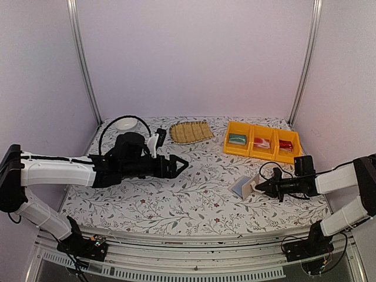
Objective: Take the credit cards out of the card holder
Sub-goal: Place the card holder at the center of the board.
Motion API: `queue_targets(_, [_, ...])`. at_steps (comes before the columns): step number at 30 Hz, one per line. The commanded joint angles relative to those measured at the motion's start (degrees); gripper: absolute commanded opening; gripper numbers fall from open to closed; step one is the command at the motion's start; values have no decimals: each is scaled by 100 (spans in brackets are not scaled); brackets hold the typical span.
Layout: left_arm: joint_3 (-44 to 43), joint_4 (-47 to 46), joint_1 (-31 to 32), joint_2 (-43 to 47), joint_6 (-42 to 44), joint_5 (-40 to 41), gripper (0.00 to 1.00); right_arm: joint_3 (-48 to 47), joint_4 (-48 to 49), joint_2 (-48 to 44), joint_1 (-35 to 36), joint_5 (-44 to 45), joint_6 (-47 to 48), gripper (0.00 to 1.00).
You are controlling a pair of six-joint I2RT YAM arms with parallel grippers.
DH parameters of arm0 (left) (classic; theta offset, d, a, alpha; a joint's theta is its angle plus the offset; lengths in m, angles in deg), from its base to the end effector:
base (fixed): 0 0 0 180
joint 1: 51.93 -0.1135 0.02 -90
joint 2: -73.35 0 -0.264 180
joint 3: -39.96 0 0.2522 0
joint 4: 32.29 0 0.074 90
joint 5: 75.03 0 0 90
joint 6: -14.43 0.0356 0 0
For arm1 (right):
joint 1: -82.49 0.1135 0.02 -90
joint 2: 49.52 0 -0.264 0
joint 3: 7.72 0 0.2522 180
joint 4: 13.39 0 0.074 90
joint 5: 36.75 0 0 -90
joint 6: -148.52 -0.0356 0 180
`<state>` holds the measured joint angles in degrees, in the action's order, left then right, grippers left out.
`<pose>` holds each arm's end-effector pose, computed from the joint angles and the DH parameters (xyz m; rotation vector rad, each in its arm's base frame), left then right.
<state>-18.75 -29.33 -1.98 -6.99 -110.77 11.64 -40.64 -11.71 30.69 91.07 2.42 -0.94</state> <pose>0.1977 -0.2384 0.2352 0.3153 2.1237 -0.9785 0.2072 0.0592 0.1194 0.6441 2.4961 1.5743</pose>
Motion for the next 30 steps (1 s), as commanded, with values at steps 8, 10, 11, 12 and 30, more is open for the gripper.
queue_targets(8, [-92, 70, -88, -3, 191, 0, 98, -79, -2346, -573, -578, 1179, 2044, 2])
queue_targets(10, [-93, 78, -94, -2, 199, -3, 98, -97, -2461, -547, -694, 1334, 2214, 2])
queue_targets(11, [-93, 79, -93, 10, 202, -5, 98, -134, -2520, -545, -725, 1425, 2291, 2])
queue_targets(12, [-81, 87, -98, 16, 204, -6, 98, -180, -2565, -546, -746, 1479, 2377, 3])
queue_targets(30, [-80, 357, -193, 128, 386, 366, 98, -916, -3389, -1310, -1680, 2850, 3020, 73])
